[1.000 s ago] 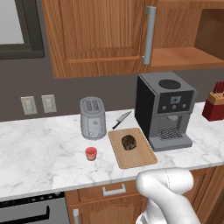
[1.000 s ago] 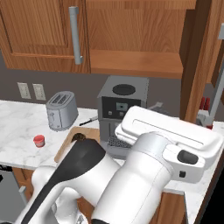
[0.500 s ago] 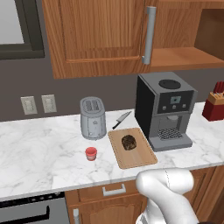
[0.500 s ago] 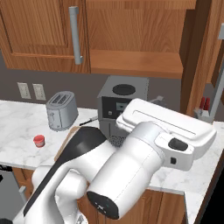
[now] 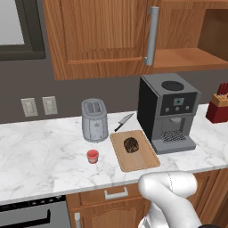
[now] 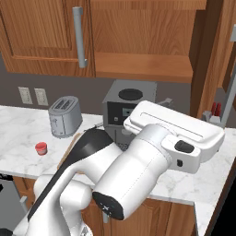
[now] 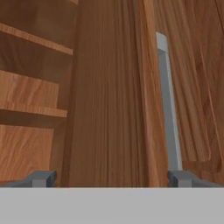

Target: Pick the bread, place it on the cutting board, pick the jam, place it on the counter, and close the cabinet.

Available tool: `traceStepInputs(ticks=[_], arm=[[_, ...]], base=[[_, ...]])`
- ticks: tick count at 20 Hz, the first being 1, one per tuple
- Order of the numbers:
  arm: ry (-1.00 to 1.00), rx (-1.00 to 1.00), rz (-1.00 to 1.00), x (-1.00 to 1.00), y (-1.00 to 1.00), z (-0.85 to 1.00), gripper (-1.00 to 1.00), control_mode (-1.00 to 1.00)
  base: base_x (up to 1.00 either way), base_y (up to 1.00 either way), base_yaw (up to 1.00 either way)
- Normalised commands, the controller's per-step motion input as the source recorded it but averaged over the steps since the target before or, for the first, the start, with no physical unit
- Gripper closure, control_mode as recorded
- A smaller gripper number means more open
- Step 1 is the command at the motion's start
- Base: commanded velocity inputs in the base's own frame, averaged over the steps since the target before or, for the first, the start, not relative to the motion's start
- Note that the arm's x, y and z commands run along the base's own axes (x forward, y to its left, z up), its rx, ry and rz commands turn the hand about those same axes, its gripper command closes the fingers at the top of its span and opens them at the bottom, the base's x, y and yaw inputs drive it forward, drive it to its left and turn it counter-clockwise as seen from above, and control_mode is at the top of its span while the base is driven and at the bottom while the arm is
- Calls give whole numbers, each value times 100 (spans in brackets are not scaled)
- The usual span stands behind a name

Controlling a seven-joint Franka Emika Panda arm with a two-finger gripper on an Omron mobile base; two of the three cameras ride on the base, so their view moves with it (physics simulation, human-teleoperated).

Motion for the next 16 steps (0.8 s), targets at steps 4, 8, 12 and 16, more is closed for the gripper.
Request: traceStepInputs(ticks=[4, 8, 12, 16], arm=[[-2, 0, -1, 1, 0, -1, -100, -100], [-2, 0, -1, -6, -5, 0, -100, -100], [0, 0, 0, -21, -11, 0, -100, -100], [0, 0, -1, -11, -20, 0, -100, -100]], base=[[0, 0, 0], [0, 0, 0], [0, 0, 0], [0, 0, 0]])
